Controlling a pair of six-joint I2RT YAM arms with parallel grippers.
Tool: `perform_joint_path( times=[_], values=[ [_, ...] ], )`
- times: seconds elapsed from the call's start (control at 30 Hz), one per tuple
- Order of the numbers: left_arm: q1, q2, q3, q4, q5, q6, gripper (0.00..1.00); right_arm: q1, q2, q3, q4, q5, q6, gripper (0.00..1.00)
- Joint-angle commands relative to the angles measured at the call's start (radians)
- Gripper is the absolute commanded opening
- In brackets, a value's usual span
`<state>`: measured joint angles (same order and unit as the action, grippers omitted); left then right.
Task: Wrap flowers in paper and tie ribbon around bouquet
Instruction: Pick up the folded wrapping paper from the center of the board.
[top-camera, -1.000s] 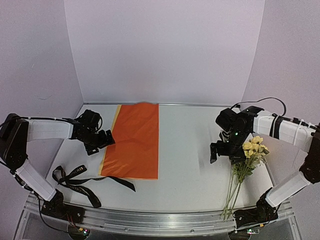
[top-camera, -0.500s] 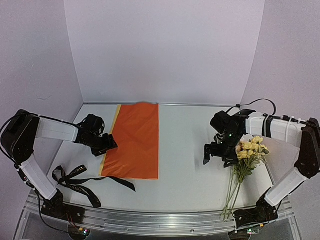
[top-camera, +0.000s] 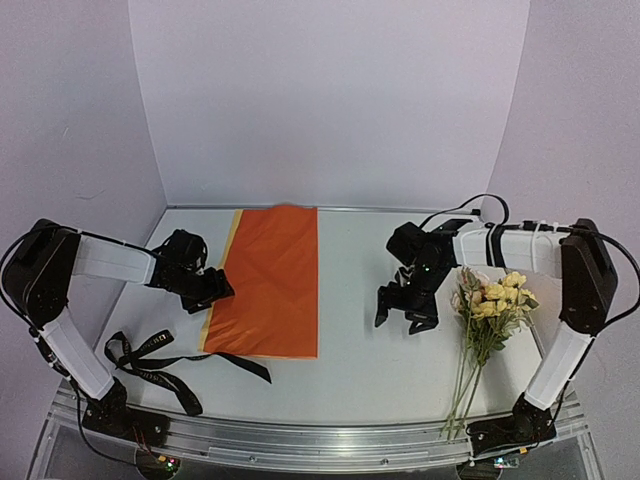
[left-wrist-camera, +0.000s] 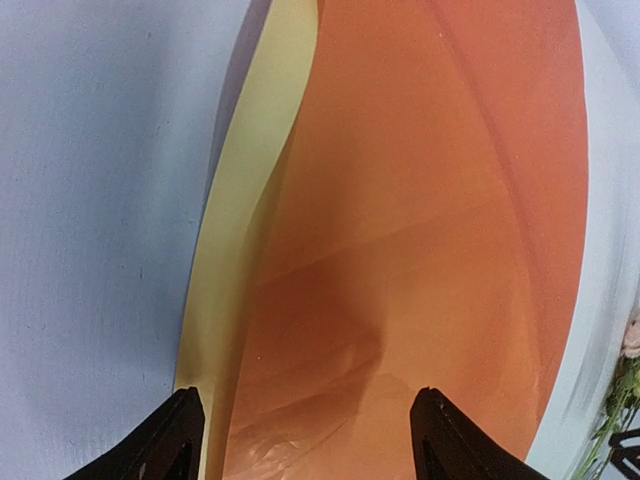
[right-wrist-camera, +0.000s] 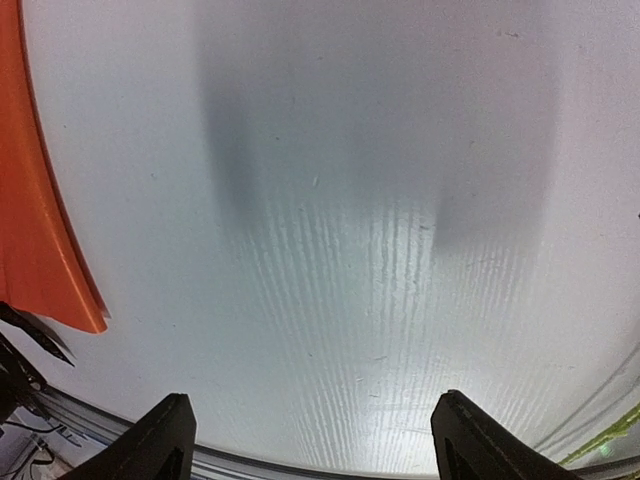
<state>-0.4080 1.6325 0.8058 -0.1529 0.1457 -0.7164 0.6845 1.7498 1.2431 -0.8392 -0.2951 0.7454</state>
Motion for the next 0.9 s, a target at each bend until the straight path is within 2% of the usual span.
perform_joint_path(
  times=[0.0, 0.17, 0.37, 0.57, 0.73, 0.87],
  values=[
    [0.004, 0.019, 0.008, 0.044, 0.052, 0.027, 0.68, 0.021, 0.059, 0.068, 0.039, -0.032, 0.049, 0.78],
    [0.004, 0.034, 0.017, 0.057, 0.075, 0.022, 0.58, 0.052, 0.137, 0.141, 0.059, -0.051, 0.078, 0.65],
    [0.004, 0.031, 0.027, 0.058, 0.089, 0.025, 0.46, 0.090, 0.226, 0.215, 0.093, -0.061, 0.110, 0.61],
    [0.005, 0.015, 0.032, 0.054, 0.109, 0.033, 0.25, 0.114, 0.329, 0.293, 0.143, -0.084, 0.151, 0.55],
    [0.006, -0.030, 0.070, 0.011, 0.128, 0.044, 0.03, 0.124, 0.393, 0.340, 0.173, -0.092, 0.177, 0.44],
    [0.004, -0.096, 0.124, -0.043, 0.143, 0.056, 0.00, 0.137, 0.440, 0.377, 0.185, -0.103, 0.199, 0.33]
  ],
)
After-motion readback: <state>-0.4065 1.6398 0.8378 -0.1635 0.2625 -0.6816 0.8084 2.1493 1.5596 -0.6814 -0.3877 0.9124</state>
